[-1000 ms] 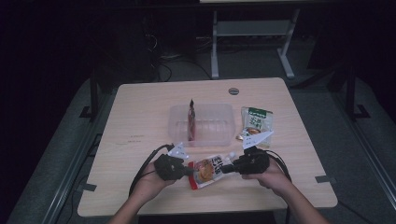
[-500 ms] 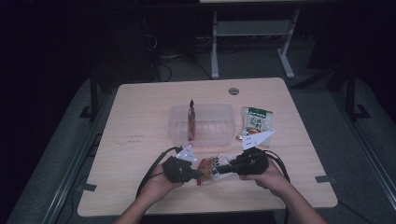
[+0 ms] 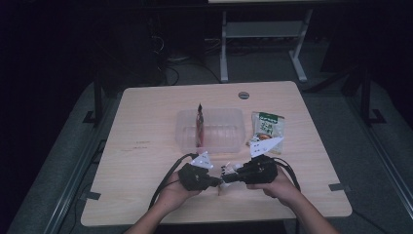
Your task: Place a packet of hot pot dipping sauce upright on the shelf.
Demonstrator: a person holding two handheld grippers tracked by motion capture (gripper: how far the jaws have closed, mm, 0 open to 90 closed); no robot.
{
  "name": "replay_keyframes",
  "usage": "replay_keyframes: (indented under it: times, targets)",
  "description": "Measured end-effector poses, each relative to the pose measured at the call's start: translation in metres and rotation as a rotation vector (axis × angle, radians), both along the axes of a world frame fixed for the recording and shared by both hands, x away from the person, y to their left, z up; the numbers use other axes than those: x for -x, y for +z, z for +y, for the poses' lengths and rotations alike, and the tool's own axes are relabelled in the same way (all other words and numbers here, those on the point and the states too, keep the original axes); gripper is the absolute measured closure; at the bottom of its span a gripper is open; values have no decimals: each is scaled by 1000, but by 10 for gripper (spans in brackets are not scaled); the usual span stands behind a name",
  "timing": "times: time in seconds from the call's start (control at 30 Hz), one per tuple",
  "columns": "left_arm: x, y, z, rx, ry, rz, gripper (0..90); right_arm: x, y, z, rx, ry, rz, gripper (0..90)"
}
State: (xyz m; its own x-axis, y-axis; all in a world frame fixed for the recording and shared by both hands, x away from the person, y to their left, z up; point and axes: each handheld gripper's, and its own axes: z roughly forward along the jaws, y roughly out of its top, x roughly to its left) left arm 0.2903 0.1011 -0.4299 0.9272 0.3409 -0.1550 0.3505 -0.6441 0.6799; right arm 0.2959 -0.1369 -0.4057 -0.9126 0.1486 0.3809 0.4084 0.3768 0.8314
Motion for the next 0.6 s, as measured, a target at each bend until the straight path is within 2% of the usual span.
replay_keyframes:
  times: [0.2, 0.37, 0.6]
  targets:
    - [-2, 6, 14, 18, 21, 8, 893, -1, 1, -5, -2, -21, -14, 893]
    - [-1, 10, 32, -2, 42, 6, 761, 0, 3, -7, 10, -26, -31, 894]
    - [2, 12, 55, 1, 81, 23, 545, 3, 7, -9, 36, -23, -42, 893]
